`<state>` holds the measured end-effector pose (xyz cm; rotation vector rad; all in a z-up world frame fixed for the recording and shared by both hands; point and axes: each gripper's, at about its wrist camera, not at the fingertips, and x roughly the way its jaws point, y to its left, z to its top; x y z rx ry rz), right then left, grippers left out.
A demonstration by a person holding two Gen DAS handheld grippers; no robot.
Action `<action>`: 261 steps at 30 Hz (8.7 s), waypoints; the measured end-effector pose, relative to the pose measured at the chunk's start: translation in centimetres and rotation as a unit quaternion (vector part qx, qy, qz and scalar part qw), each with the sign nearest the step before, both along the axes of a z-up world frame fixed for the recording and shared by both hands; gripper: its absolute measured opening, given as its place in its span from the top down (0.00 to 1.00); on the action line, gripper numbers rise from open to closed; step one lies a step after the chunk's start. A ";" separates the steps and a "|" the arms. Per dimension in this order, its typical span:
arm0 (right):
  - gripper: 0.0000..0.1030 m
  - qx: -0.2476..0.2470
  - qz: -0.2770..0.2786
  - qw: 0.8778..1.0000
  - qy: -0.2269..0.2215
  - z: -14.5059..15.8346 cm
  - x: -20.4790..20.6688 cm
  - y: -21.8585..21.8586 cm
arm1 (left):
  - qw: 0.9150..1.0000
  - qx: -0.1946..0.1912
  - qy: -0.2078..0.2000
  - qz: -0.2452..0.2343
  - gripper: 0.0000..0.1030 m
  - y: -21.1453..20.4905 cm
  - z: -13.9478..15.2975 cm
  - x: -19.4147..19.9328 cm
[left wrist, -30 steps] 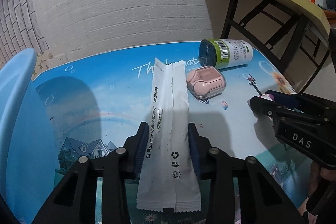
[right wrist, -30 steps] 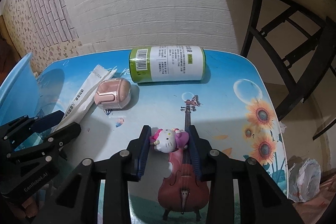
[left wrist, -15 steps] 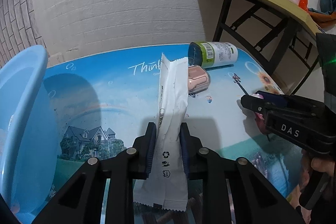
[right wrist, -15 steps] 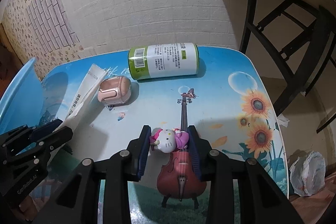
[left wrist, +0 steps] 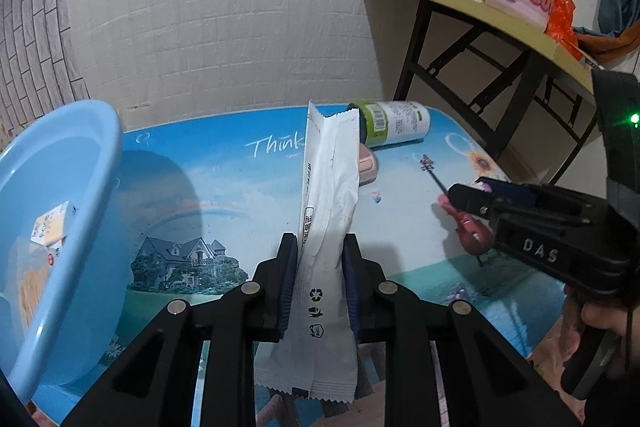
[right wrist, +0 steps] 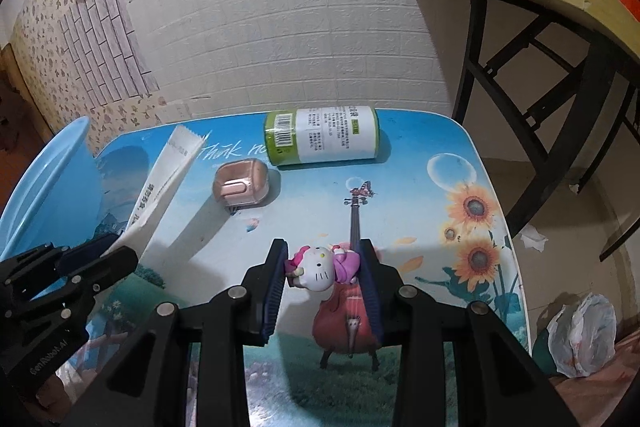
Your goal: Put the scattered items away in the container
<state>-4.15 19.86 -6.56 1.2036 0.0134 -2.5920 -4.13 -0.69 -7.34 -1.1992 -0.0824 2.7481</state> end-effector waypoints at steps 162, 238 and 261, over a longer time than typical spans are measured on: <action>0.29 -0.071 0.057 0.994 0.057 6.4 4.1 -3.4 | 0.993 0.017 0.103 0.059 0.04 -4.7 7.5 6.8; 0.00 -0.039 -0.029 0.995 0.086 4.7 -0.4 5.2 | 0.998 0.017 0.025 0.059 0.00 1.5 1.1 -2.9; 0.00 -0.050 -0.029 0.997 0.055 1.4 -6.6 6.8 | 0.989 0.002 -0.052 0.140 0.02 3.4 -3.9 -11.2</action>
